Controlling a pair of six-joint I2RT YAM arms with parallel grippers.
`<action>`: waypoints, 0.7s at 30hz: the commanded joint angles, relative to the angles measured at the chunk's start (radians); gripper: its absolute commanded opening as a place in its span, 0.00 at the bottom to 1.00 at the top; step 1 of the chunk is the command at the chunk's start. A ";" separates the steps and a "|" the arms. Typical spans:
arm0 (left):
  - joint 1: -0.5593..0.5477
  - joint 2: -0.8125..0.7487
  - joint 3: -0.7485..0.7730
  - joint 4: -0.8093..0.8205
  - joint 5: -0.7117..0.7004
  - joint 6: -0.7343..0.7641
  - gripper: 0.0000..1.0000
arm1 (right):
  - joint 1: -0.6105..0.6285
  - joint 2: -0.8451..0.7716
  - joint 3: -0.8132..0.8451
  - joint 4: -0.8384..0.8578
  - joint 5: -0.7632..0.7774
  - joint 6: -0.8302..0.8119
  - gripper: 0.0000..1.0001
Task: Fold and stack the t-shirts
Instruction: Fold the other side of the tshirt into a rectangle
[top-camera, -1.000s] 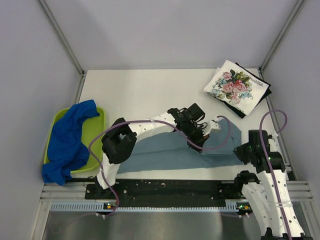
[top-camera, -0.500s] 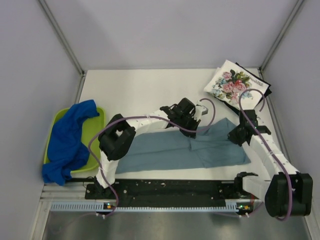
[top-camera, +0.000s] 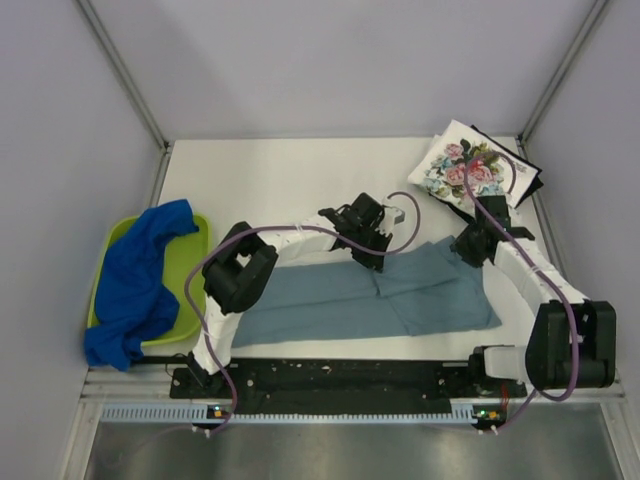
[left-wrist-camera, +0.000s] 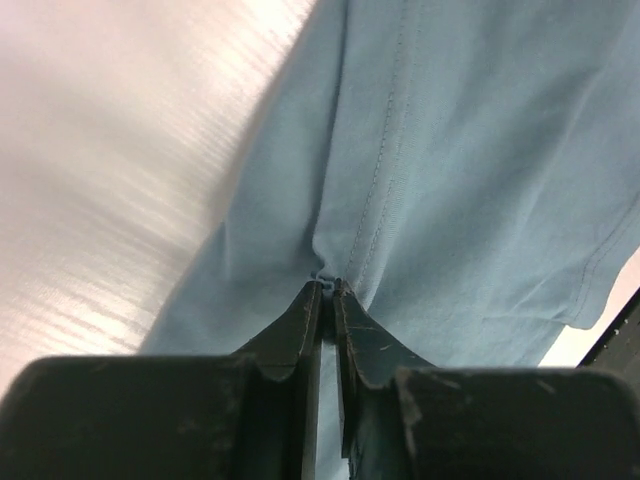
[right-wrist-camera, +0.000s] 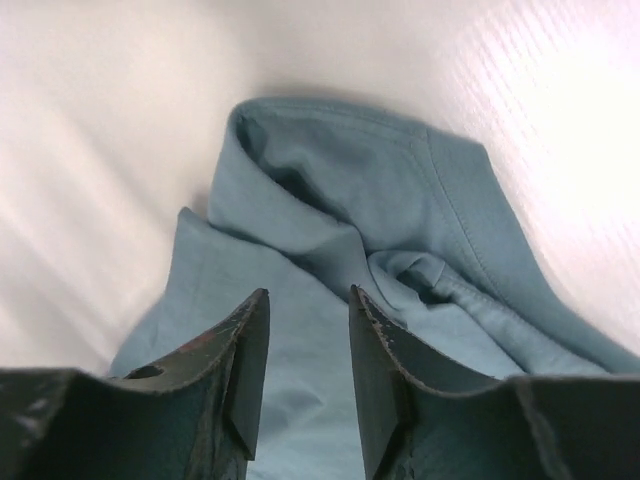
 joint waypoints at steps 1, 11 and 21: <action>0.013 -0.033 0.047 -0.026 -0.046 -0.016 0.15 | -0.002 -0.035 0.080 0.009 0.063 -0.098 0.41; 0.010 -0.068 0.098 -0.098 -0.099 0.088 0.46 | -0.002 -0.190 -0.114 -0.031 -0.020 -0.032 0.45; -0.184 -0.167 -0.047 -0.038 -0.037 0.526 0.52 | -0.002 -0.095 -0.138 0.025 -0.024 -0.036 0.53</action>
